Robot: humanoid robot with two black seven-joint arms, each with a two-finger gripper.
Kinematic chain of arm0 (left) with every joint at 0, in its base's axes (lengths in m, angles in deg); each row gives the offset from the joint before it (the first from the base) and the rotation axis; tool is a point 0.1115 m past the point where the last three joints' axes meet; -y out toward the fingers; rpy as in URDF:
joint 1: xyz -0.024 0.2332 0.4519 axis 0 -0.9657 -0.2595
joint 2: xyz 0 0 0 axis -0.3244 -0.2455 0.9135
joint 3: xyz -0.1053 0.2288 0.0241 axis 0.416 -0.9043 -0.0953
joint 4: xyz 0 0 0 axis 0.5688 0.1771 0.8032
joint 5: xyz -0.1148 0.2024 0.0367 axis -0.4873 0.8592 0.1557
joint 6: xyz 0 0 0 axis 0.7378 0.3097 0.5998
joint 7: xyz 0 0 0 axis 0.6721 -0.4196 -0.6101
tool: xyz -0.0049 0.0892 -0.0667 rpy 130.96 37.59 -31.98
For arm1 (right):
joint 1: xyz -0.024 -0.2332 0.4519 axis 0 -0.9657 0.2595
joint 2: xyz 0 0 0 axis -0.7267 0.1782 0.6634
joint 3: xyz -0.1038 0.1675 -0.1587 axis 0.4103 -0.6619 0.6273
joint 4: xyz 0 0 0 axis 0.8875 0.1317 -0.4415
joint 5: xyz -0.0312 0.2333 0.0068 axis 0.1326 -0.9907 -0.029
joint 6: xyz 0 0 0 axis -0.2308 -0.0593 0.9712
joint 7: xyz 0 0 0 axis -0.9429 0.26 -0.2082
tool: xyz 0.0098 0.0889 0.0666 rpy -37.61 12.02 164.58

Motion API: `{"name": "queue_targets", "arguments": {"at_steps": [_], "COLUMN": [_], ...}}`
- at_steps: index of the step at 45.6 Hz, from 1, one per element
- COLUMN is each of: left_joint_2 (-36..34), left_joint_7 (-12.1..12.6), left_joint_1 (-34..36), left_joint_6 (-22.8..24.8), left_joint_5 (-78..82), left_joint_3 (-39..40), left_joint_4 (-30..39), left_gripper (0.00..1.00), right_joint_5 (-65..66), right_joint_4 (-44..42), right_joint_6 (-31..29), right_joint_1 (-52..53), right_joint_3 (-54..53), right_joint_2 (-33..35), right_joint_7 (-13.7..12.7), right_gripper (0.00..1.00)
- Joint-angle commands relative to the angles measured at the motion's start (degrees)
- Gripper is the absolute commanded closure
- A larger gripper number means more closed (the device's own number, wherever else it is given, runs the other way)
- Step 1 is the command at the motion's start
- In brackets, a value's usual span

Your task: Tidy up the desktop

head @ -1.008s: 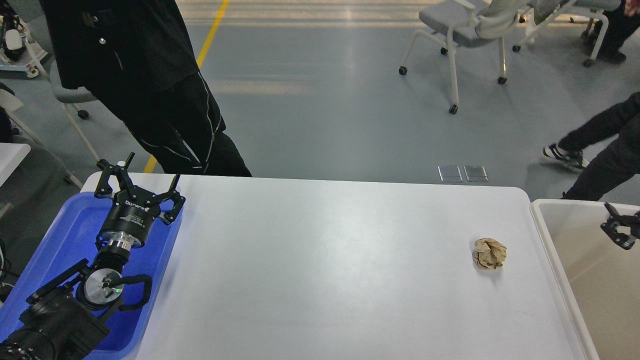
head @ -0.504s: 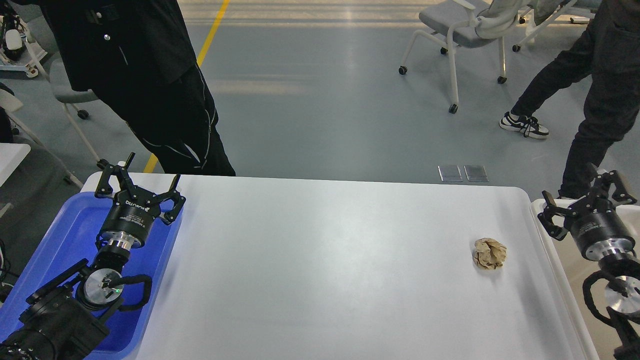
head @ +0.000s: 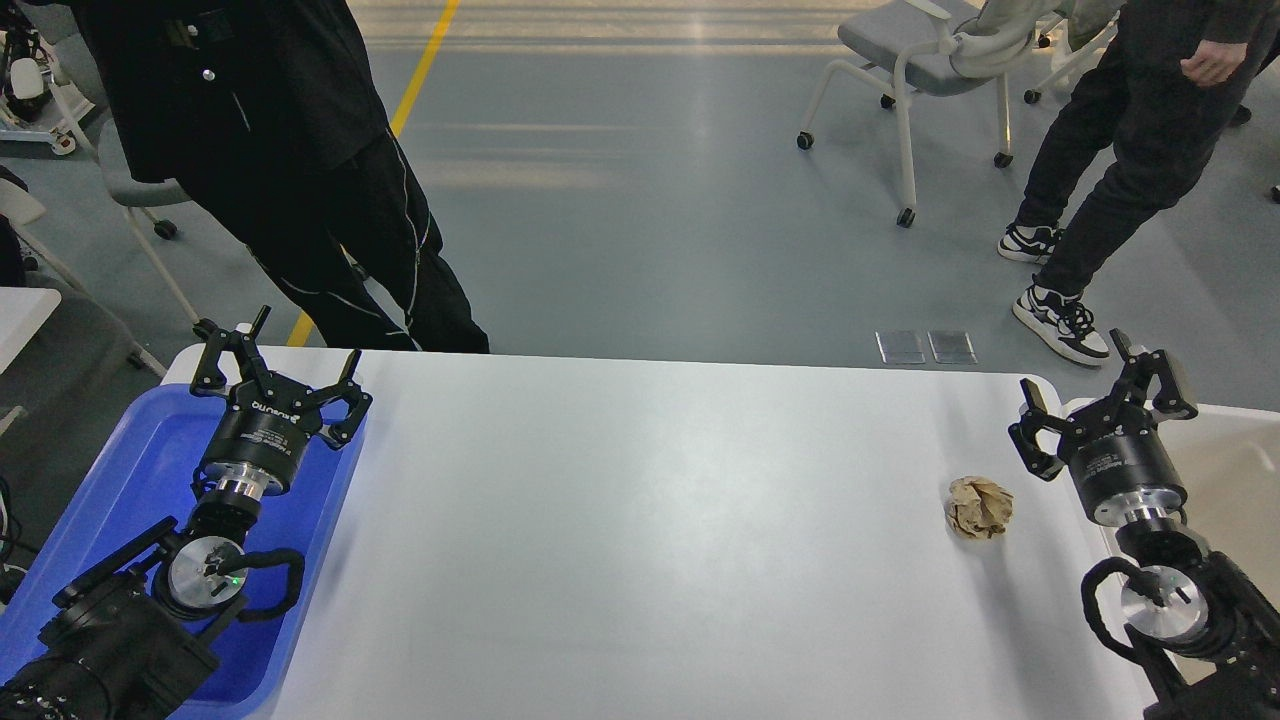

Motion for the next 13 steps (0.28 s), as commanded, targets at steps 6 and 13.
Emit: {"name": "queue_targets", "arguments": {"at_steps": [6,13], "left_joint_2": [0.00,0.00], "left_joint_7": [0.00,0.00], "left_joint_1": [0.00,0.00], "left_joint_6": [0.00,0.00], "left_joint_5": [-0.01,-0.01], "left_joint_3": [0.00,0.00], "left_joint_4": [0.00,0.00], "left_gripper": [0.00,0.00], "right_joint_5": [1.80,1.62], "right_joint_4": [0.19,0.54], "right_joint_6": [4.31,4.22], "right_joint_1": [1.20,0.94], "right_joint_3": [1.97,2.85], "right_joint_2": [-3.37,-3.46], "right_joint_7": [1.01,1.01], "right_gripper": [0.00,0.00]}}
